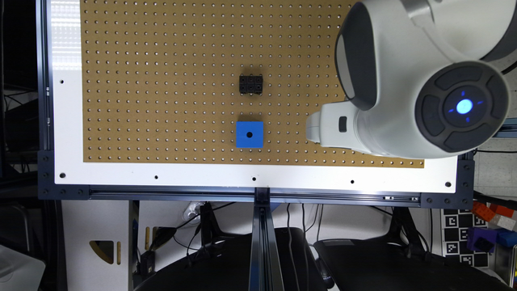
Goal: Pick up green block.
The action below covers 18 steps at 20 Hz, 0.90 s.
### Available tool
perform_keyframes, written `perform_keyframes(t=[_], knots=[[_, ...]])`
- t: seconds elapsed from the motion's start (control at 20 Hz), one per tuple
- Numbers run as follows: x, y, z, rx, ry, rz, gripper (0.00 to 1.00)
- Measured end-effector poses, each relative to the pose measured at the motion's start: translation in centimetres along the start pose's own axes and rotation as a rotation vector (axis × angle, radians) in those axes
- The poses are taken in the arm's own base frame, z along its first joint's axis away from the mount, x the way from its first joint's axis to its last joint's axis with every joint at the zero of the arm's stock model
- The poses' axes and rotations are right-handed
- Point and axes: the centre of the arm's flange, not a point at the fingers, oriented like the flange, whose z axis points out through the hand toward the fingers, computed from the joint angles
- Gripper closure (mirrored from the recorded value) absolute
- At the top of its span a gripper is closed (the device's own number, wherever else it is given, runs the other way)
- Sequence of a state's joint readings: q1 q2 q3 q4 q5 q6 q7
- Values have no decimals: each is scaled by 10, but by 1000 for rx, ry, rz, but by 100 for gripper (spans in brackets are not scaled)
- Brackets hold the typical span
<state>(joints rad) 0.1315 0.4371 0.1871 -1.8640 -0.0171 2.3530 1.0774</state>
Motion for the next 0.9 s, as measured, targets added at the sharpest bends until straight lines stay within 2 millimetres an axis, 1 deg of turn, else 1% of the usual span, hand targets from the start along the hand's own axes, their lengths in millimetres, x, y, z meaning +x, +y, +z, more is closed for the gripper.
perform_keyframes(t=[0.1,0.2,0.3,0.7,0.9], knots=[[0,1,9,-7,-5,0,0],[1,1,24,-9,-8,0,0],[2,1,34,-8,-9,-1,0],[11,6,35,-12,0,10,0],[8,6,37,-20,-5,6,0]])
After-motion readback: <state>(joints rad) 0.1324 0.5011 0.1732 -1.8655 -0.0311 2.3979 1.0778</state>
